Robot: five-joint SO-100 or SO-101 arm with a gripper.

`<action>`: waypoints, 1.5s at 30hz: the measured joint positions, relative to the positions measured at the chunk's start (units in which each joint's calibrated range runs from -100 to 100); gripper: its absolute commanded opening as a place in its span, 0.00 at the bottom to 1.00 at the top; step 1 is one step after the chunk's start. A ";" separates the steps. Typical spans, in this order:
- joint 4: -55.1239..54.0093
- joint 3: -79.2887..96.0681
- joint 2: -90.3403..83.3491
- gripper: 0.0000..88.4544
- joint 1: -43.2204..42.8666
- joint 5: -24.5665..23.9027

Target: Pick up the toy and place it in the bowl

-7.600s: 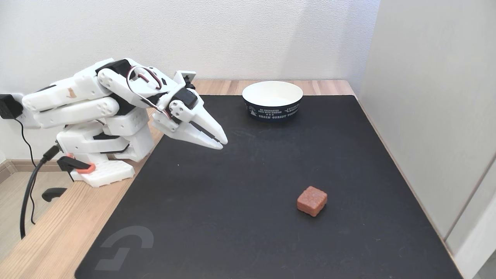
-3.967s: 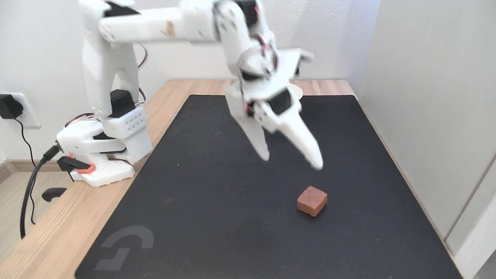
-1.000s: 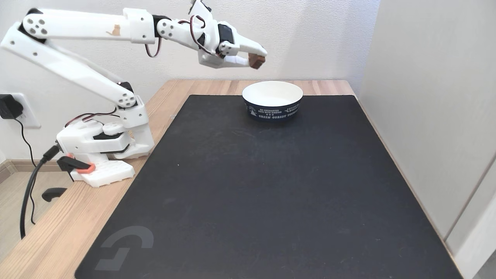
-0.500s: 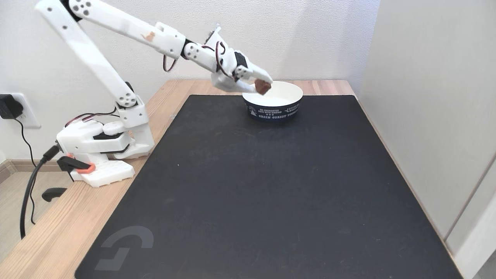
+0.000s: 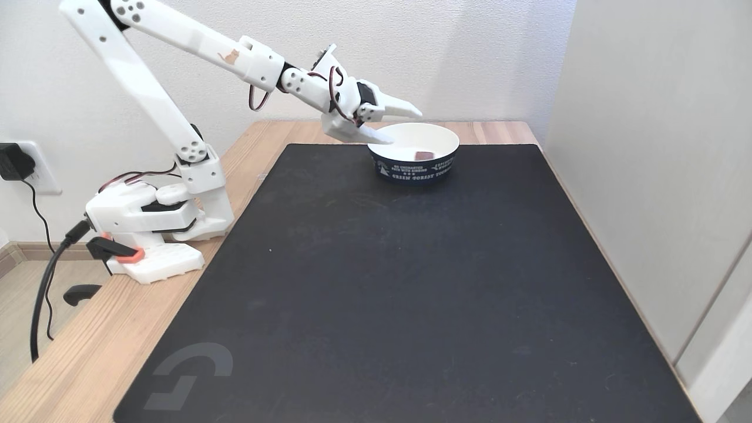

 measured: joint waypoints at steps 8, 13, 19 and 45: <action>0.00 0.00 -0.50 0.06 0.08 0.00; 2.20 1.42 -10.41 0.03 4.74 0.21; 7.51 13.60 -31.81 0.03 21.56 6.69; 50.23 41.38 -81.68 0.03 36.62 16.94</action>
